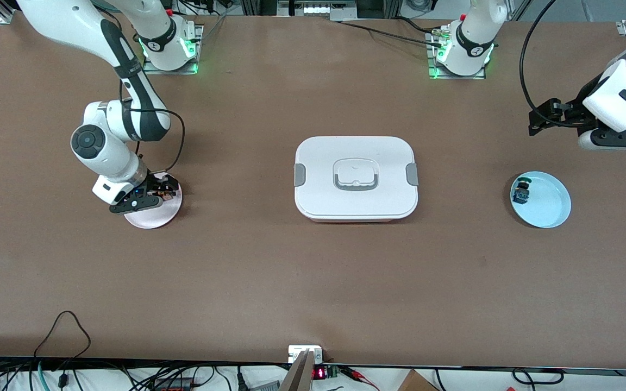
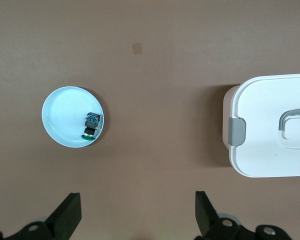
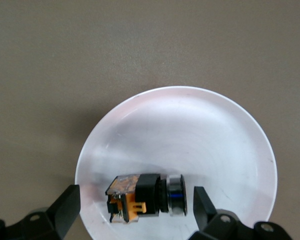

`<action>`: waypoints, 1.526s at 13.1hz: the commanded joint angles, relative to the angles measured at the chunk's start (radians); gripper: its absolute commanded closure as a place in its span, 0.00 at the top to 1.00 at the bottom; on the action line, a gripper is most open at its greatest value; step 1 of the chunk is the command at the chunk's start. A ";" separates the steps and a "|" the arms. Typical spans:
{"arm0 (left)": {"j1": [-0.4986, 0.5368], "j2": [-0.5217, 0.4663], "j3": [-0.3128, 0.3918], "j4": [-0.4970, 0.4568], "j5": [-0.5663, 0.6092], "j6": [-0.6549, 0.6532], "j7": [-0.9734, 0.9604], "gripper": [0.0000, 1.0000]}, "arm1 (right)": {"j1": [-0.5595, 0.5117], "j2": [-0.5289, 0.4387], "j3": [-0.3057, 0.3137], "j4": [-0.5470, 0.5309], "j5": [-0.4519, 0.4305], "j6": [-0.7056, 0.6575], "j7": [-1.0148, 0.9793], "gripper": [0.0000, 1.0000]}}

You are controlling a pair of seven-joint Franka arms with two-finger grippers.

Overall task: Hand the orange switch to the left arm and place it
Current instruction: 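Lower the right gripper and grasp the orange switch, then lift the switch with the right gripper while the left gripper rises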

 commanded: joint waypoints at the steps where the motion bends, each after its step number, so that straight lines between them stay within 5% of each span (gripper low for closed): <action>1: 0.003 -0.020 -0.006 -0.008 0.012 -0.016 -0.014 1.00 | -0.009 0.009 0.002 -0.016 0.013 0.032 -0.036 1.00; 15: -0.004 -0.015 -0.006 0.011 0.011 -0.048 -0.011 1.00 | -0.023 0.038 0.000 -0.022 0.013 0.034 -0.067 0.93; 17: -0.005 -0.015 -0.008 0.009 0.017 -0.048 -0.002 1.00 | -0.023 0.038 0.000 -0.022 0.013 0.034 -0.066 0.83; 20: -0.008 -0.011 -0.008 0.008 0.018 -0.051 0.000 1.00 | -0.019 0.032 0.002 -0.020 0.013 0.026 -0.070 0.43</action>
